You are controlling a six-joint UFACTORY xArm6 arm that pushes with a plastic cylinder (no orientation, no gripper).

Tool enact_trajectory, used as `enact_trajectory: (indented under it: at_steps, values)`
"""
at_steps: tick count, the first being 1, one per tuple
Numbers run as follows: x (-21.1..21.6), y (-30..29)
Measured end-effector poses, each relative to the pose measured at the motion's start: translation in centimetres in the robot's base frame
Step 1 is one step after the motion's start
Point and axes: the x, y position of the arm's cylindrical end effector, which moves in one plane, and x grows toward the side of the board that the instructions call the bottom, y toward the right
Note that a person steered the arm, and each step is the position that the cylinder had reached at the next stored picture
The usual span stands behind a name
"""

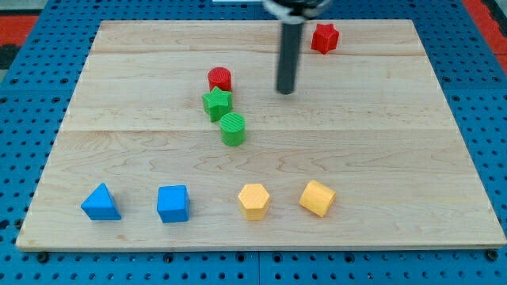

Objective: Move the red circle to top center

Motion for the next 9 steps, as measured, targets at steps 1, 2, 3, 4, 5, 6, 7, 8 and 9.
enact_trajectory:
  at_steps: [1,2,3,4,5,6,7,8,9]
  values:
    - [-0.8,-6.6]
    - [0.7,-7.8]
    - [-2.0,-14.6]
    - [-6.8,-11.7]
    - [-7.2,-12.0]
    - [-8.5,-18.0]
    - [-11.8,-11.5]
    - [-10.8,-5.1]
    - [-6.3,-8.5]
